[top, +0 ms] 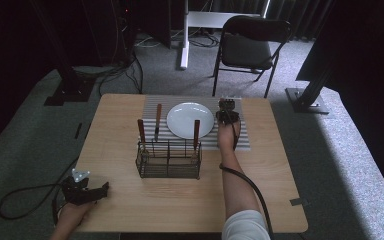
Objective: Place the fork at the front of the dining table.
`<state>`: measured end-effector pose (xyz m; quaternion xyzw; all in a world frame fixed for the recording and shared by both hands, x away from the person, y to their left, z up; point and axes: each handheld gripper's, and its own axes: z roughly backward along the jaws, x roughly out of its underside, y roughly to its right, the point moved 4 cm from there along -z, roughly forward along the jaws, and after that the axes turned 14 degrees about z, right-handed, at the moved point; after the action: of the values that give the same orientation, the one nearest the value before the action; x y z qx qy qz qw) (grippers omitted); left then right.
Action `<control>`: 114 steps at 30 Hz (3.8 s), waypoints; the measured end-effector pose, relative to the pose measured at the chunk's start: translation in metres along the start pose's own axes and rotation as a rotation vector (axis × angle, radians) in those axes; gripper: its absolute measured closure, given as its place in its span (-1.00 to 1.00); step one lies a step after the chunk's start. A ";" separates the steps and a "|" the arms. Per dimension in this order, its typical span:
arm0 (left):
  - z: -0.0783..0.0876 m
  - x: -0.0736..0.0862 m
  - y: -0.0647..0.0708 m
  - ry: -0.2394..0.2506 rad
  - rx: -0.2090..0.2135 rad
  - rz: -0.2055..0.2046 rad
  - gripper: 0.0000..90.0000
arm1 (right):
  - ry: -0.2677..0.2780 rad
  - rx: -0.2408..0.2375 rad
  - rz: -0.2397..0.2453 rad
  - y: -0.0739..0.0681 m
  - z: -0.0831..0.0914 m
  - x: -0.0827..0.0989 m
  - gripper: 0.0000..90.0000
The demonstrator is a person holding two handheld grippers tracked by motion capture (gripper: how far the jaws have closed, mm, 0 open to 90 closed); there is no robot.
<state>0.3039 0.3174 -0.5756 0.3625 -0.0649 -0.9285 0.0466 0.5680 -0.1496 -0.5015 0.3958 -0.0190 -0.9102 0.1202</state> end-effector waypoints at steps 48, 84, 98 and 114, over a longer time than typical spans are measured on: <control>0.000 0.000 0.000 0.000 0.000 0.001 -0.99 | -0.013 -0.256 -0.043 0.014 -0.013 0.019 -0.61; 0.000 0.000 0.000 0.000 0.000 0.001 -0.99 | 0.103 -0.285 0.122 0.017 0.053 0.098 -0.68; 0.000 0.000 0.000 0.000 0.000 0.001 -0.99 | 0.100 -0.279 0.149 0.027 0.071 0.143 -0.67; 0.000 0.000 0.000 0.000 0.000 0.001 -0.99 | 0.117 -0.279 0.155 0.032 0.107 0.194 -0.67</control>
<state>0.3044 0.3174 -0.5755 0.3625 -0.0650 -0.9285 0.0473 0.3695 -0.2321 -0.5624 0.4250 0.0841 -0.8675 0.2445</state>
